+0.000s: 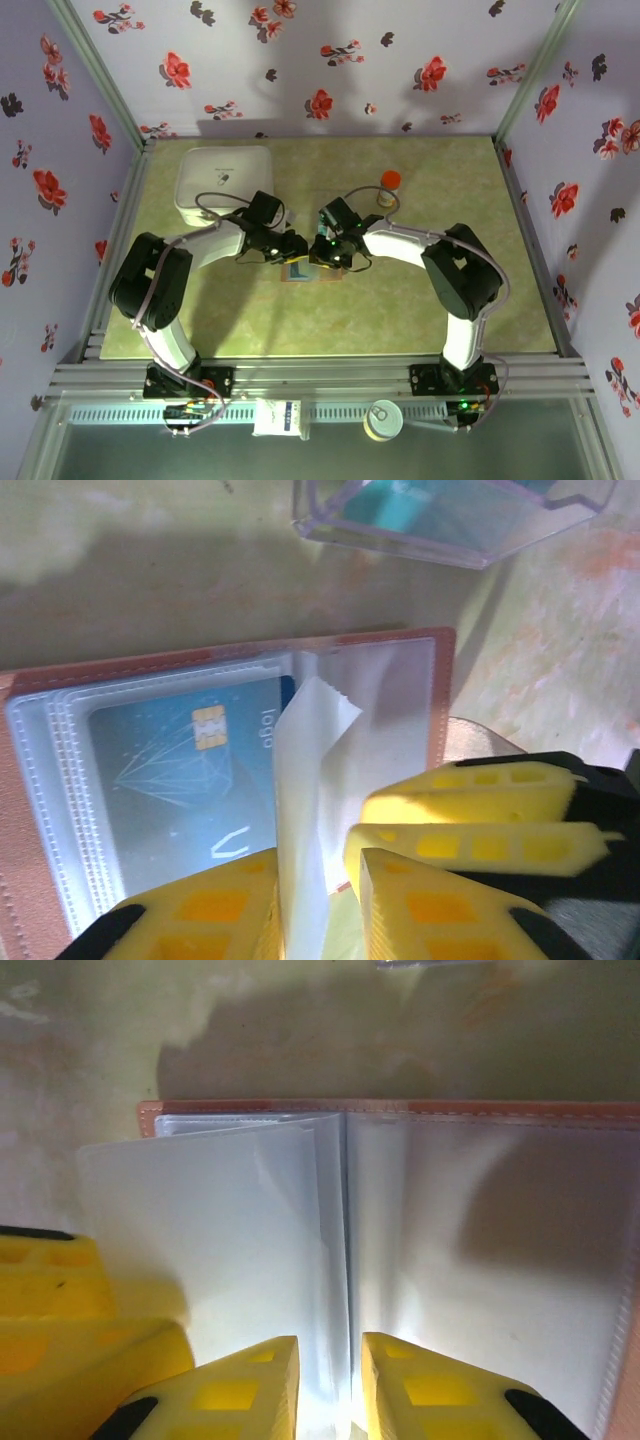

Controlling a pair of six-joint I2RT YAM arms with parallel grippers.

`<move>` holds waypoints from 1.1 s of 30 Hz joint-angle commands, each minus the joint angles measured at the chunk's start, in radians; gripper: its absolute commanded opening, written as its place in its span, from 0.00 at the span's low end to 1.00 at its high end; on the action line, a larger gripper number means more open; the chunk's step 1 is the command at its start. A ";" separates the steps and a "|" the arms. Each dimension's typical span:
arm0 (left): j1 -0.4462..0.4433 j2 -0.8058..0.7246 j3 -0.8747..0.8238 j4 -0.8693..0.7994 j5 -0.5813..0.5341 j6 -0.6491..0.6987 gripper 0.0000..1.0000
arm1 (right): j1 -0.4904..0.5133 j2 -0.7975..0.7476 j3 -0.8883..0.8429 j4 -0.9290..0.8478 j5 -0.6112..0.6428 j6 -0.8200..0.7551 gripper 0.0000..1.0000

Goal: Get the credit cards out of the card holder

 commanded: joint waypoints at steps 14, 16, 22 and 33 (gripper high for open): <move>-0.107 0.076 0.160 -0.040 0.000 -0.034 0.39 | -0.107 -0.326 -0.057 -0.261 0.212 -0.094 0.27; -0.124 0.110 0.197 -0.046 0.000 -0.034 0.40 | -0.121 -0.361 -0.075 -0.267 0.209 -0.099 0.28; -0.147 0.169 0.233 -0.036 0.000 -0.041 0.44 | -0.128 -0.401 -0.115 -0.264 0.190 -0.093 0.28; -0.124 0.134 0.183 -0.054 -0.011 -0.009 0.48 | -0.106 -0.354 -0.105 -0.192 0.147 -0.056 0.28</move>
